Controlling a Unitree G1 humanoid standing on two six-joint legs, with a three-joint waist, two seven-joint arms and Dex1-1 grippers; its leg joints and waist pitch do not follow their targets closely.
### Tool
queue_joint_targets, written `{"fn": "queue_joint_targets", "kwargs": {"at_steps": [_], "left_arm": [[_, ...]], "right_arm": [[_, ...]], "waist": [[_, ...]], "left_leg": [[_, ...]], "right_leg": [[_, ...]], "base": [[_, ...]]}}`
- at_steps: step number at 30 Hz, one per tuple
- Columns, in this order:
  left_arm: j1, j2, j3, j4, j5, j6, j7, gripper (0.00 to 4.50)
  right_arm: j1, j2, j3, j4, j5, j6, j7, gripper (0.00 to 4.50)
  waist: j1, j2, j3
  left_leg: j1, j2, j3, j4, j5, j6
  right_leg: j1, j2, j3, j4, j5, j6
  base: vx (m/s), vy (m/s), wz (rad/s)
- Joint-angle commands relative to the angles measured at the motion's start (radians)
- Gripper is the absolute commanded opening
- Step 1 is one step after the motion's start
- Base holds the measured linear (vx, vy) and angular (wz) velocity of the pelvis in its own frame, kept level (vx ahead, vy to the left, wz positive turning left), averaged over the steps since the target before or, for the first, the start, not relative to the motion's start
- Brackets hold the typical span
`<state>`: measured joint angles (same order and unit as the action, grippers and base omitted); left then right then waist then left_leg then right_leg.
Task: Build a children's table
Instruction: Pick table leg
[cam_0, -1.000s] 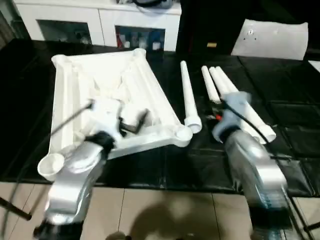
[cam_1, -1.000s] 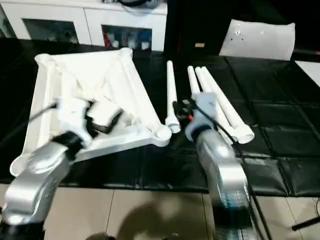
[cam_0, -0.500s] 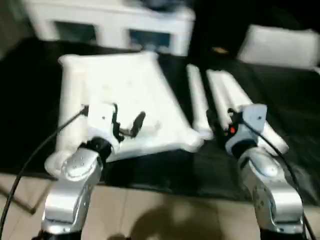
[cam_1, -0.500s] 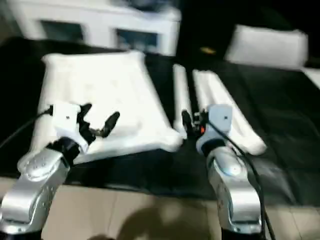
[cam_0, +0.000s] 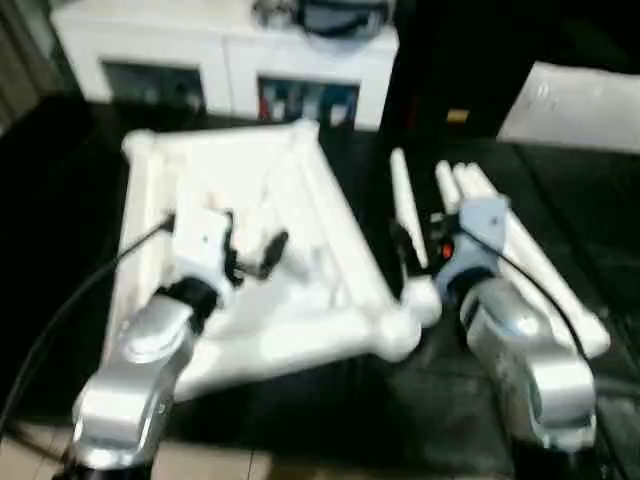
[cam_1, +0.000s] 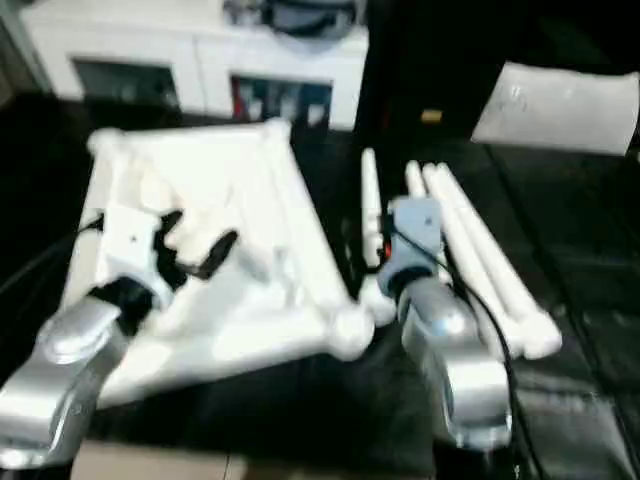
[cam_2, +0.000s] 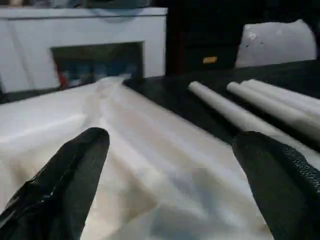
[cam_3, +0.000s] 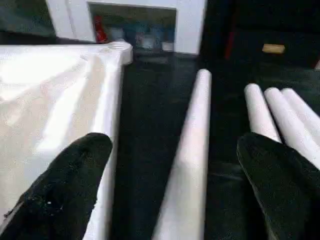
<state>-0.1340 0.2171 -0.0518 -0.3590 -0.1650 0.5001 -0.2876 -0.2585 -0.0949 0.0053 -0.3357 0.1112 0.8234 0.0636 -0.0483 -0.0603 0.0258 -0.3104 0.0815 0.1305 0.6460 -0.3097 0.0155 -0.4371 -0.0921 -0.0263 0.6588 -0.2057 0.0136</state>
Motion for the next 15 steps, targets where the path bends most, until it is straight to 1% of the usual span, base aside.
{"fn": "queue_joint_targets", "kwargs": {"at_steps": [1,2,3,4,5,6,7,8,9,10,11,12,13,14,15], "left_arm": [[-0.002,-0.002,-0.032,-0.01,-0.011,0.02,-0.023,4.5],[-0.001,0.002,-0.035,-0.013,-0.021,0.024,-0.034,4.5],[0.0,0.004,-0.03,-0.018,-0.044,0.033,-0.05,4.5],[0.001,0.01,-0.023,-0.026,-0.072,0.04,-0.073,4.5],[0.001,0.01,-0.023,-0.026,-0.072,0.04,-0.073,4.5],[0.002,0.026,-0.027,-0.031,-0.075,0.046,-0.092,4.5],[0.002,0.036,-0.03,-0.034,-0.075,0.055,-0.099,4.5],[0.002,0.049,-0.035,-0.038,-0.072,0.068,-0.109,4.5],[0.002,0.049,-0.035,-0.038,-0.072,0.068,-0.109,4.5],[0.004,0.063,-0.038,-0.044,-0.073,0.084,-0.12,4.5],[0.009,0.081,-0.038,-0.053,-0.081,0.106,-0.136,4.5],[0.014,0.098,-0.038,-0.063,-0.093,0.119,-0.156,4.5],[0.016,0.104,-0.038,-0.066,-0.097,0.124,-0.163,4.5],[0.024,0.128,-0.04,-0.078,-0.11,0.14,-0.189,4.5],[0.033,0.161,-0.044,-0.093,-0.127,0.156,-0.219,4.5]], "right_arm": [[-0.017,-0.016,-0.021,0.028,-0.001,0.047,-0.007,4.45],[-0.034,-0.016,-0.023,0.042,0.001,0.063,-0.006,4.45],[-0.063,-0.007,-0.036,0.067,0.009,0.086,-0.01,4.45],[-0.104,0.004,-0.053,0.107,0.013,0.114,-0.02,4.45],[-0.104,0.004,-0.053,0.107,0.013,0.114,-0.02,4.45],[-0.137,0.006,-0.06,0.146,0.014,0.138,-0.027,4.45],[-0.153,0.005,-0.062,0.169,0.014,0.145,-0.028,4.45],[-0.179,0.006,-0.068,0.202,0.02,0.154,-0.026,4.45],[-0.179,0.006,-0.068,0.202,0.02,0.154,-0.026,4.45],[-0.209,0.012,-0.081,0.243,0.03,0.162,-0.028,4.45],[-0.248,0.009,-0.086,0.306,0.029,0.164,-0.028,4.45],[-0.276,0.005,-0.088,0.362,0.029,0.159,-0.021,4.45],[-0.286,0.004,-0.089,0.382,0.029,0.157,-0.018,4.45],[-0.318,-0.005,-0.087,0.453,0.022,0.145,-0.011,4.45],[-0.353,-0.01,-0.092,0.539,0.015,0.124,-0.005,4.45]], "waist": [[0.029,-0.026,-0.063],[0.038,-0.016,-0.061],[0.039,-0.015,-0.064],[0.035,-0.014,-0.064],[0.033,-0.006,-0.062],[0.032,0.028,-0.058],[0.02,0.036,-0.05],[0.019,0.036,-0.042],[0.017,0.04,-0.034],[0.013,0.034,-0.012],[0.013,0.034,-0.012],[0.005,0.013,-0.007],[0.007,0.019,-0.008],[0.005,0.016,-0.009],[0.003,0.016,-0.008]], "left_leg": [[-0.029,-0.001,0.001,-0.002,0.217,0.223],[-0.081,0.017,-0.05,0.024,0.18,0.122],[-0.075,0.014,-0.048,-0.005,0.32,0.018],[-0.08,0.006,-0.042,-0.018,0.346,-0.013],[-0.079,0.011,-0.041,-0.032,0.352,-0.034],[-0.057,0.046,-0.043,-0.055,0.278,-0.062],[-0.054,0.079,-0.049,-0.08,0.206,-0.071],[-0.044,0.097,-0.047,-0.088,0.15,-0.077],[-0.032,0.109,-0.044,-0.092,0.079,-0.08],[-0.022,0.117,-0.032,-0.101,-0.146,-0.097],[-0.022,0.117,-0.032,-0.101,-0.146,-0.097],[-0.008,0.107,-0.027,-0.096,-0.276,-0.106],[-0.004,0.106,-0.03,-0.095,-0.288,-0.11],[-0.007,0.106,-0.026,-0.094,-0.285,-0.108],[-0.019,0.106,-0.03,-0.098,-0.275,-0.107]], "right_leg": [[0.09,-0.069,0.104,-0.107,0.258,0.007],[0.161,-0.147,0.143,-0.082,0.502,-0.087],[0.149,-0.092,0.078,-0.048,0.879,-0.059],[0.148,-0.066,0.058,-0.042,0.991,-0.04],[0.141,-0.049,0.044,-0.04,1.014,-0.035],[0.129,-0.019,0.036,-0.062,0.738,-0.057],[0.132,-0.009,0.03,-0.071,0.415,-0.132],[0.118,-0.007,0.024,-0.087,0.24,-0.165],[0.105,-0.01,0.023,-0.096,0.089,-0.191],[0.086,-0.015,0.026,-0.126,-0.29,-0.194],[0.086,-0.015,0.026,-0.126,-0.29,-0.194],[0.067,-0.018,0.018,-0.156,-0.544,-0.124],[0.062,-0.023,0.017,-0.153,-0.578,-0.111],[0.058,-0.025,0.014,-0.163,-0.608,-0.086],[0.064,-0.028,0.01,-0.16,-0.607,-0.077]], "base": [[0.085,-0.098,0.03],[0.076,-0.111,-0.06],[0.076,-0.111,-0.06],[0.042,-0.094,-0.2],[-0.034,-0.069,-0.13],[-0.034,-0.069,-0.13],[-0.077,-0.052,-0.07],[-0.095,-0.019,0.0],[-0.095,-0.019,0.0],[-0.1,-0.001,0.06],[-0.096,0.004,0.04],[-0.096,0.004,0.04],[-0.09,0.006,0.02],[-0.091,0.001,-0.01],[-0.091,0.001,-0.01]]}}
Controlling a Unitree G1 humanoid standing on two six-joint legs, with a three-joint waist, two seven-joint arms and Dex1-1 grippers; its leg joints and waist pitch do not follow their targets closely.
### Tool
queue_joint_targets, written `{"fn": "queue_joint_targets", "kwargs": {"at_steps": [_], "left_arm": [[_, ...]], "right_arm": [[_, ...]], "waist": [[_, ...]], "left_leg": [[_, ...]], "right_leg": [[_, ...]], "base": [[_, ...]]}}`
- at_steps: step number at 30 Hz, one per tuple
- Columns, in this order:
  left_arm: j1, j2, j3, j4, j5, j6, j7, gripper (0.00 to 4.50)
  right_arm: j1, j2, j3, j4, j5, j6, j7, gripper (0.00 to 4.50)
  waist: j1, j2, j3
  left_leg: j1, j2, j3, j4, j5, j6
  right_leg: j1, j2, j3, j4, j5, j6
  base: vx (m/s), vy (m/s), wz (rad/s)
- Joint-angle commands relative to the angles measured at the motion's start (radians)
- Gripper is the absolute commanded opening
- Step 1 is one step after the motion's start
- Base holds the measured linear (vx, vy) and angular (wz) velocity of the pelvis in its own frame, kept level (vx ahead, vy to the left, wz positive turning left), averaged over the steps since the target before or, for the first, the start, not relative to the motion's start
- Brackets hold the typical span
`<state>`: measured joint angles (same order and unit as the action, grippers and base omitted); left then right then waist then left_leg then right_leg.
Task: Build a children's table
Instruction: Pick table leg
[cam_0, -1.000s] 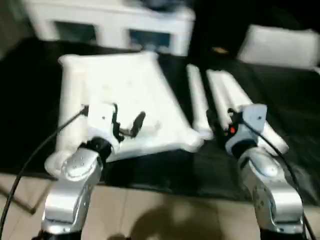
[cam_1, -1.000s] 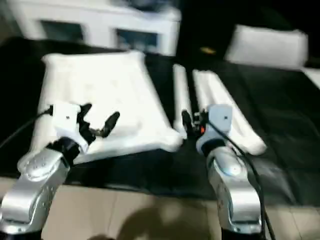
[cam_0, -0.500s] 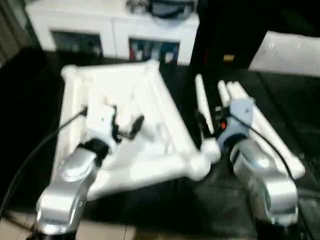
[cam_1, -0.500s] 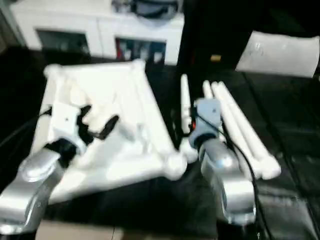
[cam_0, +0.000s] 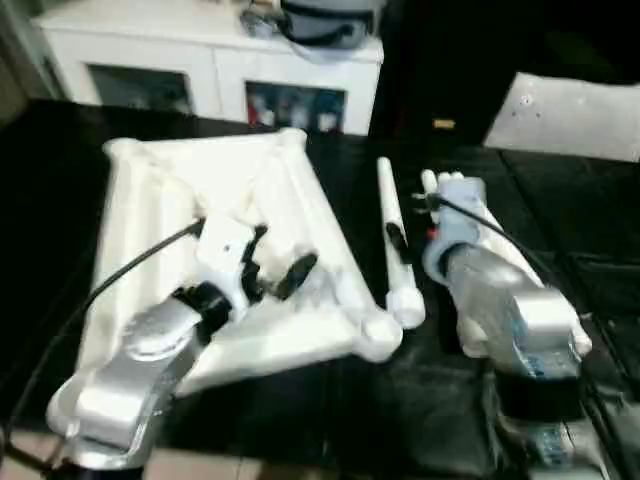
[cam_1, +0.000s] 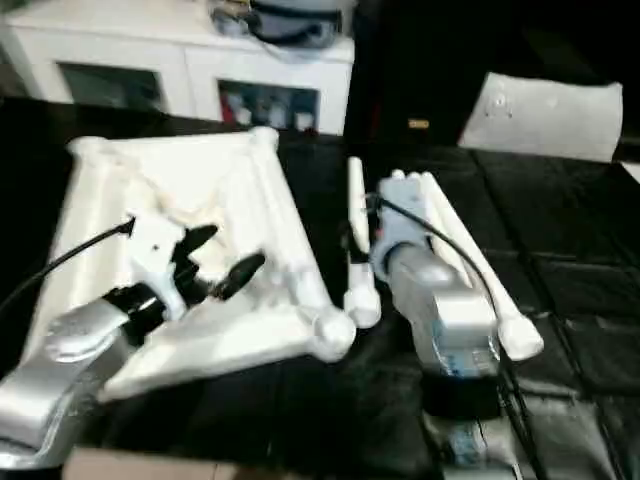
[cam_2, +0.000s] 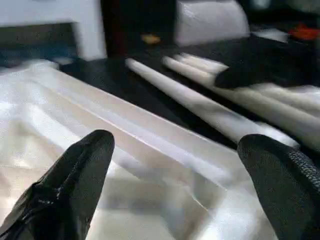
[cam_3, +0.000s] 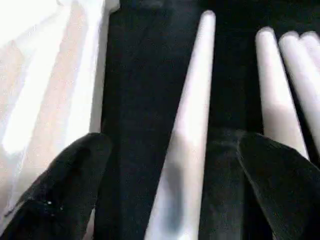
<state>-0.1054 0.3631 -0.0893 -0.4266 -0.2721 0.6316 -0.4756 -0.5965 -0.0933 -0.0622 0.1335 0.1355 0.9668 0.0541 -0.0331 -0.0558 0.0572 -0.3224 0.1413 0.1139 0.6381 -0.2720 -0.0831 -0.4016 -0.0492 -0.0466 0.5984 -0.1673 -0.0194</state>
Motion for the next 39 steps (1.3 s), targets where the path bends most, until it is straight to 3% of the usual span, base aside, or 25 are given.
{"fn": "queue_joint_targets", "kwargs": {"at_steps": [1,2,6,7,10,15,16,17,18,21,23,26,33,36,39], "left_arm": [[0.011,0.04,-0.009,-0.037,-0.031,0.033,-0.055,4.5],[0.013,0.053,-0.008,-0.043,-0.037,0.04,-0.065,4.5],[0.012,0.078,0.005,-0.055,-0.057,0.059,-0.087,4.5],[0.011,0.079,0.007,-0.056,-0.058,0.06,-0.088,4.5],[0.008,0.084,0.01,-0.061,-0.06,0.07,-0.092,4.5],[0.002,0.095,0.003,-0.069,-0.072,0.085,-0.094,4.5],[0.002,0.096,0.002,-0.071,-0.074,0.087,-0.094,4.5],[0.001,0.096,0.0,-0.073,-0.076,0.09,-0.094,4.5],[0.002,0.097,-0.002,-0.077,-0.079,0.094,-0.097,4.5],[0.003,0.1,-0.004,-0.082,-0.083,0.099,-0.103,4.5],[0.004,0.104,-0.008,-0.086,-0.087,0.103,-0.113,4.5],[0.004,0.111,-0.017,-0.092,-0.096,0.108,-0.12,4.5],[0.001,0.112,-0.023,-0.092,-0.102,0.112,-0.12,4.5],[-0.002,0.109,-0.026,-0.087,-0.103,0.113,-0.118,4.5],[-0.005,0.104,-0.026,-0.083,-0.103,0.113,-0.116,4.5]], "right_arm": [[-0.04,-0.01,-0.037,0.138,-0.009,-0.04,0.004,4.45],[-0.057,-0.01,-0.046,0.184,-0.011,-0.064,-0.001,4.45],[-0.12,-0.012,-0.068,0.348,0.0,-0.124,0.007,4.45],[-0.127,-0.014,-0.067,0.366,0.0,-0.132,0.011,4.45],[-0.17,-0.015,-0.082,0.474,0.016,-0.174,0.029,4.45],[-0.239,-0.012,-0.126,0.645,0.045,-0.238,0.062,4.45],[-0.247,-0.012,-0.13,0.664,0.046,-0.245,0.064,4.09],[-0.254,-0.012,-0.132,0.684,0.044,-0.253,0.068,4.09],[-0.259,-0.01,-0.135,0.698,0.046,-0.259,0.073,4.09],[-0.275,-0.01,-0.141,0.739,0.052,-0.274,0.081,3.66],[-0.282,-0.011,-0.147,0.762,0.06,-0.273,0.083,3.62],[-0.297,-0.017,-0.155,0.818,0.062,-0.287,0.09,3.38],[-0.306,-0.022,-0.202,0.869,0.09,-0.298,0.087,2.72],[-0.315,-0.026,-0.217,0.902,0.106,-0.314,0.085,2.38],[-0.313,-0.029,-0.226,0.912,0.11,-0.325,0.077,2.2]], "waist": [[-0.012,0.011,-0.042],[-0.015,0.006,-0.044],[-0.018,0.005,-0.044],[-0.019,0.005,-0.043],[-0.018,0.006,-0.049],[-0.01,0.005,-0.058],[-0.006,0.006,-0.062],[-0.005,0.005,-0.064],[0.0,0.003,-0.065],[0.013,0.001,-0.073],[0.017,0.001,-0.073],[0.017,0.001,-0.069],[0.015,0.0,-0.06],[0.016,-0.001,-0.06],[0.017,-0.001,-0.062]], "left_leg": [[-0.007,0.049,-0.012,-0.089,-0.307,-0.009],[-0.011,0.049,-0.012,-0.089,-0.295,-0.008],[-0.02,0.056,-0.006,-0.093,-0.27,-0.003],[-0.02,0.055,-0.004,-0.091,-0.293,-0.006],[-0.026,0.057,-0.003,-0.09,-0.269,-0.006],[-0.039,0.059,0.005,-0.089,-0.178,0.007],[-0.041,0.059,0.009,-0.087,-0.135,0.013],[-0.047,0.059,0.012,-0.085,-0.09,0.021],[-0.043,0.059,0.016,-0.082,-0.065,0.03],[-0.048,0.059,0.021,-0.078,0.022,0.054],[-0.05,0.059,0.023,-0.077,0.048,0.066],[-0.049,0.063,0.024,-0.079,0.013,0.06],[-0.043,0.065,0.029,-0.083,-0.111,0.011],[-0.042,0.065,0.032,-0.082,-0.124,0.006],[-0.043,0.065,0.033,-0.082,-0.114,0.007]], "right_leg": [[0.025,-0.077,0.027,-0.103,-0.644,-0.04],[0.028,-0.076,0.025,-0.104,-0.634,-0.041],[0.029,-0.081,0.02,-0.092,-0.547,-0.086],[0.026,-0.081,0.018,-0.093,-0.562,-0.086],[0.029,-0.086,0.02,-0.089,-0.548,-0.09],[0.038,-0.084,0.027,-0.064,-0.378,-0.162],[0.041,-0.082,0.029,-0.059,-0.324,-0.173],[0.045,-0.081,0.03,-0.052,-0.266,-0.19],[0.041,-0.078,0.031,-0.05,-0.232,-0.202],[0.052,-0.079,0.031,-0.036,-0.148,-0.226],[0.052,-0.077,0.03,-0.031,-0.111,-0.239],[0.049,-0.077,0.028,-0.035,-0.159,-0.238],[0.038,-0.074,0.024,-0.056,-0.361,-0.163],[0.034,-0.073,0.022,-0.06,-0.402,-0.135],[0.034,-0.073,0.022,-0.06,-0.394,-0.131]], "base": [[-0.095,0.0,-0.02],[-0.07,0.001,0.01],[-0.017,0.0,0.0],[0.0,0.0,0.0],[0.0,0.0,0.0],[0.0,0.0,0.0],[0.0,0.0,0.0],[0.053,-0.022,0.05],[0.053,-0.022,0.05],[0.053,-0.025,0.02],[0.0,0.0,0.0],[0.0,0.0,0.0],[0.0,0.0,0.0],[0.0,0.0,0.0],[0.0,0.0,0.0]]}}
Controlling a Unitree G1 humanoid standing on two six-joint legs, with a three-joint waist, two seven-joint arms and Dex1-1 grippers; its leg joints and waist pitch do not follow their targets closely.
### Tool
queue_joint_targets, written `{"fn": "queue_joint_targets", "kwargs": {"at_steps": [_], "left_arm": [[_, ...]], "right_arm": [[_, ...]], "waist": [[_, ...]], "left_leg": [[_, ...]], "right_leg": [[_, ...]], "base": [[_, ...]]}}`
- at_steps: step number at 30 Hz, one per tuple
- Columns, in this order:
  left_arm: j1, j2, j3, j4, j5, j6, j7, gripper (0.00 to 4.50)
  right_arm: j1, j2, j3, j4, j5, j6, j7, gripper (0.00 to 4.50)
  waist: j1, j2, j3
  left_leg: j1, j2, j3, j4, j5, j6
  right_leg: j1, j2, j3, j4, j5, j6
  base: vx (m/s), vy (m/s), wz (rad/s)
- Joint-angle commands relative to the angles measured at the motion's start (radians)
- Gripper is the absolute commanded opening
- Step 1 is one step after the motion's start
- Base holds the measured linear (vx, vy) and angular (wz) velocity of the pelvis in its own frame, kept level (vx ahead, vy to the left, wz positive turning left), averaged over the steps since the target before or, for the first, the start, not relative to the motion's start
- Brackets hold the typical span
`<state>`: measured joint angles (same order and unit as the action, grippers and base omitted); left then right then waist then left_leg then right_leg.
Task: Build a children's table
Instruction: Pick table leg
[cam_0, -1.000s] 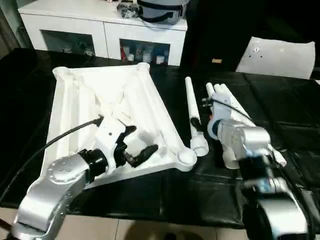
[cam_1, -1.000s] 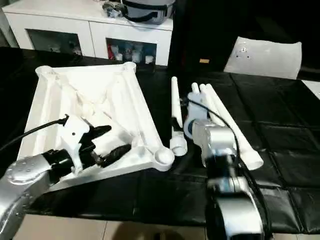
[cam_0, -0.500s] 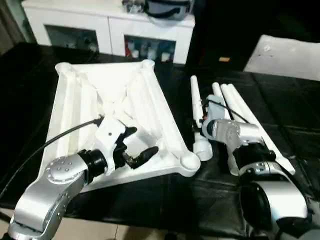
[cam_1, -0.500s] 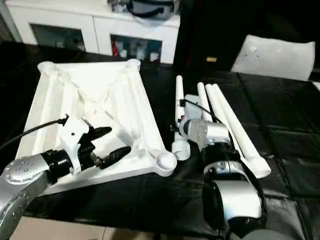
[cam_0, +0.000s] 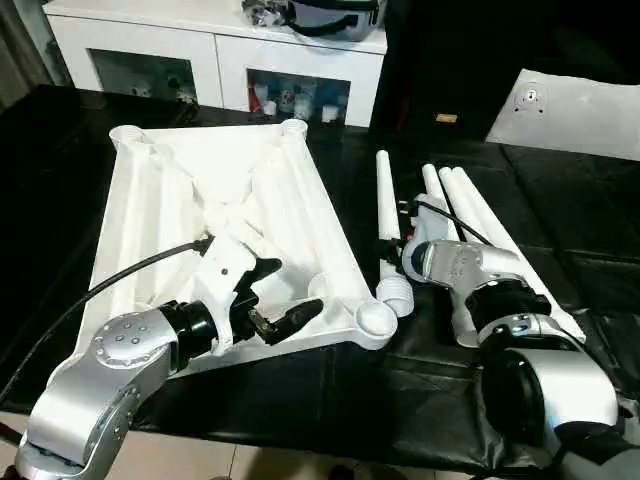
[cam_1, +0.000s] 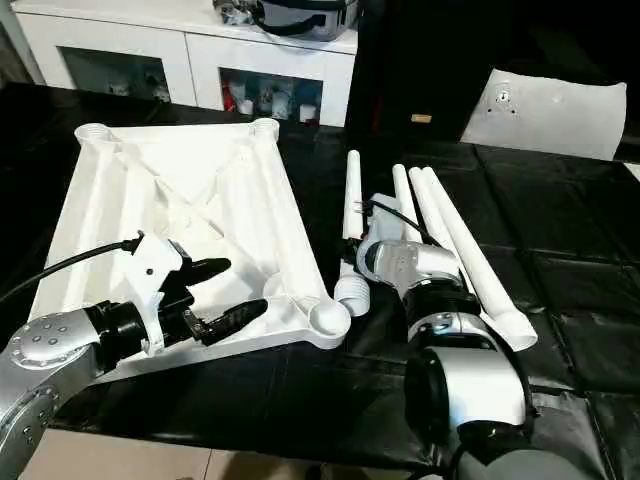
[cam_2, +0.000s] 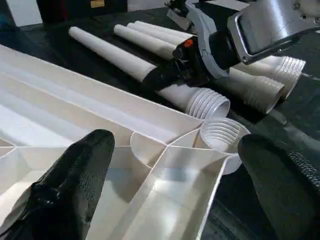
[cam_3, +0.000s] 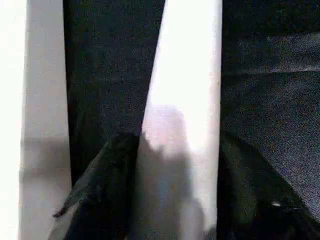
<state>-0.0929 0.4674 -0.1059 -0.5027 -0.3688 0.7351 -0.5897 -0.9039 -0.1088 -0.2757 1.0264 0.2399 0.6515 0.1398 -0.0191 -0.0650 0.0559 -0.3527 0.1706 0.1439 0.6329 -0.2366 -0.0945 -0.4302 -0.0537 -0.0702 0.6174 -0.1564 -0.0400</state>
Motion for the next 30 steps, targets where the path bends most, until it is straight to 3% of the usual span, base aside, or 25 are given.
{"fn": "queue_joint_targets", "kwargs": {"at_steps": [1,6,11,15,17,18,20,21,22,25,26,29,30], "left_arm": [[-0.019,-0.001,-0.009,-0.006,-0.007,0.009,-0.002,4.5],[-0.023,0.001,-0.01,0.002,-0.001,-0.005,-0.002,4.5],[-0.036,-0.005,-0.021,0.029,0.048,-0.056,0.027,4.5],[-0.073,-0.056,0.019,0.068,0.044,-0.044,0.089,4.5],[-0.096,-0.084,0.045,0.082,0.028,-0.028,0.117,4.5],[-0.119,-0.102,0.061,0.099,0.023,-0.025,0.137,4.5],[-0.127,-0.105,0.063,0.106,0.025,-0.029,0.141,4.5],[-0.138,-0.113,0.068,0.117,0.024,-0.037,0.144,4.5],[-0.156,-0.127,0.082,0.13,0.013,-0.043,0.149,4.5],[-0.198,-0.173,0.121,0.148,-0.033,-0.036,0.167,4.5],[-0.213,-0.192,0.137,0.15,-0.052,-0.027,0.175,4.5],[-0.272,-0.246,0.178,0.163,-0.114,-0.001,0.196,4.5],[-0.288,-0.257,0.184,0.171,-0.125,0.002,0.201,4.5]], "right_arm": [[-0.004,-0.014,-0.015,0.019,0.005,-0.015,-0.013,2.2],[-0.003,-0.015,-0.037,0.017,0.014,-0.022,-0.023,1.94],[0.005,-0.022,-0.059,-0.034,0.042,-0.044,-0.032,1.87],[0.067,-0.014,-0.067,-0.219,0.076,-0.072,0.02,1.85],[0.105,-0.006,-0.073,-0.327,0.104,-0.067,0.057,1.85],[0.149,0.002,-0.074,-0.445,0.143,-0.051,0.104,1.85],[0.164,0.004,-0.075,-0.484,0.161,-0.041,0.117,1.85],[0.194,0.005,-0.061,-0.557,0.183,-0.046,0.154,1.85],[0.232,0.006,-0.043,-0.649,0.211,-0.037,0.192,1.85],[0.306,0.012,-0.008,-0.822,0.257,-0.057,0.267,1.85],[0.329,0.013,0.005,-0.874,0.275,-0.056,0.29,1.85],[0.407,0.004,0.061,-1.022,0.299,-0.054,0.357,1.85],[0.418,0.006,0.055,-1.042,0.331,-0.036,0.377,1.85]], "waist": [[0.003,0.008,-0.061],[0.003,0.016,-0.064],[0.005,0.014,-0.065],[0.009,0.02,-0.067],[0.015,0.017,-0.073],[0.016,0.014,-0.071],[0.02,0.013,-0.072],[0.021,0.014,-0.07],[0.024,0.023,-0.07],[0.03,0.02,-0.069],[0.031,0.027,-0.068],[0.032,0.025,-0.068],[0.033,0.023,-0.065]], "left_leg": [[-0.013,0.036,0.003,-0.077,-0.146,0.019],[-0.014,0.037,0.003,-0.076,-0.118,0.021],[-0.013,0.037,0.003,-0.076,-0.121,0.027],[-0.016,0.036,0.005,-0.075,-0.088,0.029],[-0.015,0.039,0.003,-0.074,-0.044,0.039],[-0.019,0.036,0.006,-0.074,-0.039,0.049],[-0.018,0.039,0.004,-0.075,-0.033,0.056],[-0.017,0.038,0.005,-0.076,-0.035,0.058],[-0.013,0.038,0.005,-0.074,-0.045,0.06],[-0.014,0.038,0.006,-0.077,-0.048,0.063],[-0.011,0.038,0.005,-0.077,-0.066,0.057],[-0.012,0.039,0.003,-0.077,-0.085,0.049],[-0.014,0.038,0.002,-0.079,-0.091,0.051]], "right_leg": [[0.063,-0.068,0.045,-0.078,-0.4,-0.11],[0.065,-0.066,0.046,-0.07,-0.331,-0.134],[0.066,-0.066,0.045,-0.071,-0.321,-0.138],[0.071,-0.065,0.047,-0.068,-0.275,-0.139],[0.074,-0.064,0.047,-0.06,-0.215,-0.148],[0.077,-0.064,0.048,-0.062,-0.205,-0.149],[0.078,-0.065,0.049,-0.061,-0.205,-0.146],[0.076,-0.063,0.048,-0.066,-0.214,-0.145],[0.074,-0.063,0.05,-0.066,-0.222,-0.141],[0.075,-0.062,0.049,-0.076,-0.241,-0.135],[0.074,-0.062,0.049,-0.079,-0.263,-0.131],[0.074,-0.062,0.048,-0.083,-0.303,-0.115],[0.073,-0.061,0.046,-0.089,-0.326,-0.106]], "base": [[0.0,0.0,0.0],[0.0,0.0,0.0],[0.0,0.0,0.0],[0.0,0.0,0.0],[0.0,0.0,0.0],[0.0,0.0,0.0],[0.0,0.0,0.0],[0.0,0.0,0.0],[0.0,0.0,0.0],[0.0,0.0,0.0],[0.0,0.0,0.0],[0.0,0.0,0.0],[0.0,0.0,0.0]]}}
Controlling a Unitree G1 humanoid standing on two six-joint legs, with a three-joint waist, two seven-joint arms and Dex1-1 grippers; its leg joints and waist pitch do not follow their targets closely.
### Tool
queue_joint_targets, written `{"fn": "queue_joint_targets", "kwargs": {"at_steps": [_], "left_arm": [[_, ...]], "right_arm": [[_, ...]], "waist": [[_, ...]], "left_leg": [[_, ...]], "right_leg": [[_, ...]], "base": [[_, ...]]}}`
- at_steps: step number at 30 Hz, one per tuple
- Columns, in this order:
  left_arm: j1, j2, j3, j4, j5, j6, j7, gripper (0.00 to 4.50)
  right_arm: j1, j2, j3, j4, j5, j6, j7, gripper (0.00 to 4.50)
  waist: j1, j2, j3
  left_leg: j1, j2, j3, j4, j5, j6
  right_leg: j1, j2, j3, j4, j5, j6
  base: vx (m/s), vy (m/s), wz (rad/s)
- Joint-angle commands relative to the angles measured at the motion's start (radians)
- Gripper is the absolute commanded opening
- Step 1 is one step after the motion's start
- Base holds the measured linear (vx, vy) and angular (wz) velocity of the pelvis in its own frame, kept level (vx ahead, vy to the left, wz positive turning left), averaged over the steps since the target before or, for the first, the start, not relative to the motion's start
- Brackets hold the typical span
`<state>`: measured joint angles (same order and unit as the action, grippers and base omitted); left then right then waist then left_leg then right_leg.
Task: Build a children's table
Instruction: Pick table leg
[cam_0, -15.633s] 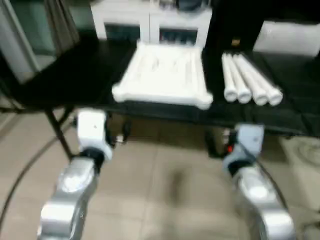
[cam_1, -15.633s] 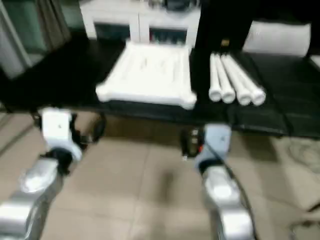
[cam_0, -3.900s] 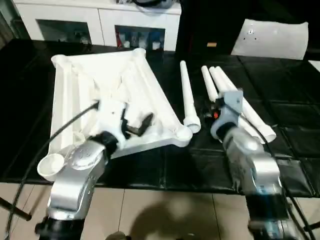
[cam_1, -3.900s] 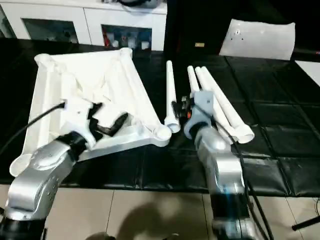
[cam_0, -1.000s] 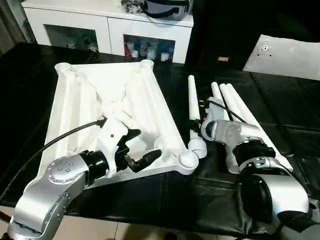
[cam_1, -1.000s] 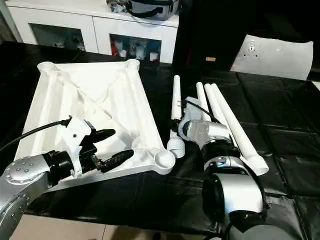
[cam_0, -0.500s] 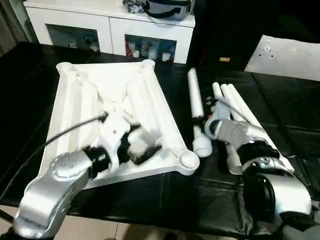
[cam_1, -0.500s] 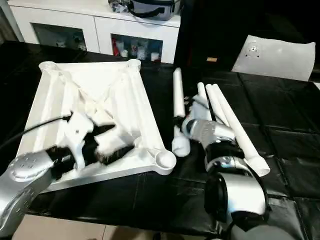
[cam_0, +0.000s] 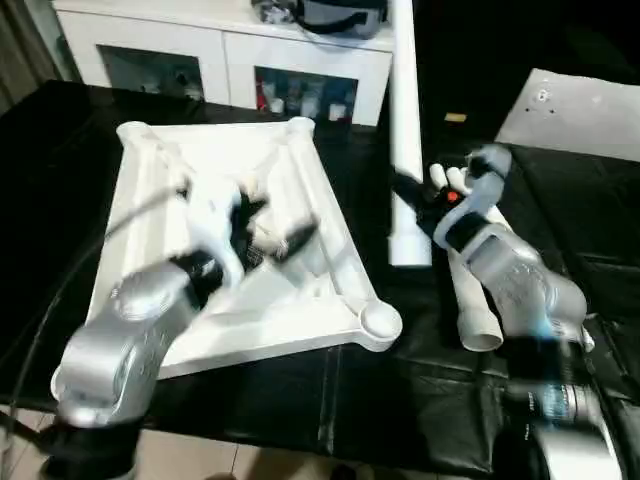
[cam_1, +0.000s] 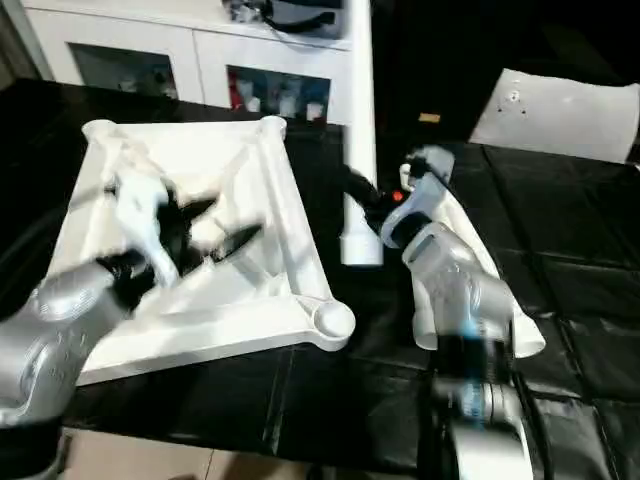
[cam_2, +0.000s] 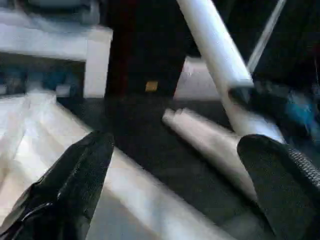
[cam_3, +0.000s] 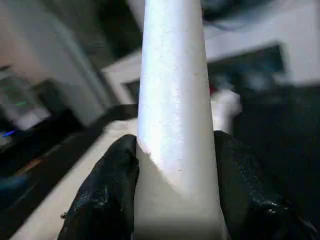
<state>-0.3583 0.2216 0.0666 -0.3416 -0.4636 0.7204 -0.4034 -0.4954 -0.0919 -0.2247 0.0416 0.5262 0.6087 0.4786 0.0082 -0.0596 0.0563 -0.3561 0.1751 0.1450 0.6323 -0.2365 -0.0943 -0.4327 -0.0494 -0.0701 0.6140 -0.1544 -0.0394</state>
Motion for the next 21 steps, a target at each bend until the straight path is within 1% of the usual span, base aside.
{"fn": "queue_joint_targets", "kwargs": {"at_steps": [1,2,3,4,5,6,7,8,9,10,11,12,13,14,15,16,17,18,19,20,21], "left_arm": [[-0.053,-0.032,0.023,0.026,-0.05,0.024,0.026,4.5],[-0.067,-0.043,0.03,0.033,-0.063,0.027,0.03,4.5],[-0.086,-0.057,0.038,0.041,-0.084,0.035,0.032,4.5],[-0.117,-0.08,0.046,0.053,-0.116,0.049,0.03,4.5],[-0.12,-0.082,0.046,0.054,-0.121,0.05,0.03,4.5],[-0.135,-0.094,0.05,0.06,-0.143,0.059,0.026,4.5],[-0.166,-0.12,0.056,0.073,-0.181,0.068,0.021,4.5],[-0.169,-0.122,0.057,0.074,-0.184,0.069,0.021,4.5],[-0.19,-0.14,0.065,0.082,-0.207,0.075,0.024,4.5],[-0.202,-0.154,0.073,0.086,-0.23,0.081,0.027,4.5],[-0.214,-0.166,0.081,0.088,-0.251,0.09,0.029,4.5],[-0.227,-0.179,0.086,0.086,-0.279,0.1,0.026,4.5],[-0.227,-0.179,0.086,0.086,-0.279,0.1,0.026,4.5],[-0.242,-0.195,0.091,0.082,-0.309,0.106,0.025,4.5],[-0.246,-0.2,0.094,0.082,-0.318,0.107,0.028,4.5],[-0.246,-0.209,0.102,0.079,-0.339,0.111,0.032,4.5],[-0.246,-0.209,0.102,0.079,-0.339,0.111,0.032,4.5],[-0.243,-0.218,0.115,0.075,-0.384,0.12,0.029,4.5],[-0.24,-0.216,0.116,0.071,-0.394,0.125,0.024,4.5],[-0.238,-0.214,0.116,0.07,-0.398,0.127,0.02,4.5],[-0.233,-0.21,0.114,0.066,-0.4,0.129,0.016,4.5]], "right_arm": [[0.028,-0.007,-0.011,-0.094,0.106,0.042,0.073,1.85],[0.036,-0.004,-0.02,-0.111,0.141,0.063,0.093,1.85],[0.051,-0.003,-0.027,-0.139,0.178,0.082,0.113,1.85],[0.075,-0.007,-0.026,-0.177,0.232,0.114,0.152,1.85],[0.077,-0.007,-0.026,-0.18,0.237,0.117,0.156,1.85],[0.085,-0.01,-0.023,-0.193,0.26,0.131,0.176,1.85],[0.102,-0.014,-0.015,-0.215,0.3,0.155,0.211,1.85],[0.103,-0.014,-0.014,-0.217,0.304,0.157,0.213,1.85],[0.116,-0.018,-0.007,-0.232,0.33,0.171,0.227,1.85],[0.122,-0.021,-0.001,-0.24,0.337,0.174,0.235,1.85],[0.13,-0.025,0.004,-0.25,0.343,0.175,0.24,1.85],[0.141,-0.031,0.01,-0.263,0.353,0.179,0.249,1.85],[0.141,-0.031,0.01,-0.263,0.353,0.179,0.249,1.85],[0.152,-0.036,0.016,-0.279,0.365,0.182,0.255,1.85],[0.154,-0.037,0.017,-0.283,0.37,0.185,0.255,1.85],[0.156,-0.036,0.015,-0.286,0.373,0.185,0.254,1.85],[0.156,-0.036,0.015,-0.286,0.373,0.185,0.254,1.85],[0.157,-0.038,0.011,-0.286,0.38,0.183,0.253,1.85],[0.15,-0.038,0.006,-0.285,0.385,0.182,0.251,1.85],[0.145,-0.038,0.002,-0.283,0.389,0.181,0.249,1.85],[0.143,-0.039,0.001,-0.283,0.388,0.176,0.248,1.85]], "waist": [[0.004,0.015,-0.065],[0.008,0.016,-0.068],[0.009,0.014,-0.066],[0.011,0.011,-0.067],[0.014,0.012,-0.068],[0.016,0.008,-0.069],[0.016,0.005,-0.068],[0.021,0.006,-0.068],[0.023,0.008,-0.069],[0.024,0.006,-0.069],[0.028,0.004,-0.068],[0.031,0.004,-0.068],[0.032,0.004,-0.068],[0.032,0.003,-0.068],[0.034,0.003,-0.069],[0.034,0.001,-0.068],[0.034,0.001,-0.068],[0.036,0.001,-0.068],[0.036,0.003,-0.068],[0.036,0.002,-0.068],[0.035,0.005,-0.068]], "left_leg": [[-0.011,0.03,0.002,-0.077,-0.097,0.055],[-0.006,0.032,0.0,-0.076,-0.099,0.063],[-0.012,0.029,0.0,-0.077,-0.086,0.067],[-0.011,0.032,-0.001,-0.077,-0.083,0.068],[-0.011,0.031,-0.002,-0.076,-0.073,0.072],[-0.014,0.031,-0.002,-0.075,-0.06,0.075],[-0.016,0.031,-0.002,-0.075,-0.058,0.076],[-0.013,0.029,0.001,-0.073,-0.058,0.078],[-0.014,0.027,0.001,-0.072,-0.05,0.079],[-0.014,0.029,0.0,-0.073,-0.05,0.078],[-0.014,0.027,0.002,-0.072,-0.051,0.075],[-0.015,0.028,0.0,-0.073,-0.043,0.072],[-0.015,0.027,0.002,-0.072,-0.041,0.073],[-0.018,0.027,0.0,-0.073,-0.04,0.072],[-0.016,0.027,0.0,-0.071,-0.04,0.073],[-0.018,0.027,0.0,-0.072,-0.04,0.073],[-0.018,0.026,0.001,-0.071,-0.04,0.073],[-0.018,0.026,0.001,-0.072,-0.037,0.071],[-0.019,0.025,0.001,-0.071,-0.034,0.07],[-0.018,0.026,0.0,-0.072,-0.035,0.071],[-0.018,0.026,0.0,-0.072,-0.038,0.07]], "right_leg": [[0.077,-0.064,0.046,-0.088,-0.345,-0.098],[0.075,-0.065,0.046,-0.089,-0.359,-0.09],[0.077,-0.064,0.044,-0.093,-0.367,-0.08],[0.075,-0.066,0.044,-0.092,-0.368,-0.079],[0.076,-0.065,0.043,-0.091,-0.363,-0.075],[0.077,-0.068,0.043,-0.091,-0.361,-0.074],[0.077,-0.068,0.043,-0.092,-0.366,-0.074],[0.074,-0.068,0.044,-0.096,-0.381,-0.069],[0.075,-0.067,0.043,-0.097,-0.389,-0.064],[0.073,-0.069,0.043,-0.097,-0.393,-0.063],[0.073,-0.068,0.042,-0.1,-0.408,-0.057],[0.074,-0.068,0.041,-0.099,-0.412,-0.049],[0.074,-0.067,0.042,-0.101,-0.412,-0.047],[0.075,-0.067,0.04,-0.1,-0.415,-0.043],[0.074,-0.068,0.04,-0.101,-0.421,-0.038],[0.073,-0.068,0.039,-0.103,-0.427,-0.034],[0.073,-0.068,0.039,-0.103,-0.431,-0.031],[0.073,-0.068,0.039,-0.103,-0.436,-0.027],[0.074,-0.068,0.039,-0.102,-0.434,-0.026],[0.073,-0.067,0.038,-0.104,-0.436,-0.022],[0.071,-0.065,0.037,-0.104,-0.438,-0.017]], "base": [[0.0,0.0,0.0],[0.0,0.0,0.0],[0.0,0.0,0.0],[0.0,0.0,0.0],[0.0,0.0,0.0],[0.0,0.0,0.0],[0.0,0.0,0.0],[0.0,0.0,0.0],[0.0,0.0,0.0],[0.0,0.0,0.0],[0.0,0.0,0.0],[0.0,0.0,0.0],[0.0,0.0,0.0],[0.0,0.0,0.0],[0.0,0.0,0.0],[0.0,0.0,0.0],[0.0,0.0,0.0],[0.0,0.0,0.0],[0.0,0.0,0.0],[0.0,0.0,0.0],[0.0,0.0,0.0]]}}
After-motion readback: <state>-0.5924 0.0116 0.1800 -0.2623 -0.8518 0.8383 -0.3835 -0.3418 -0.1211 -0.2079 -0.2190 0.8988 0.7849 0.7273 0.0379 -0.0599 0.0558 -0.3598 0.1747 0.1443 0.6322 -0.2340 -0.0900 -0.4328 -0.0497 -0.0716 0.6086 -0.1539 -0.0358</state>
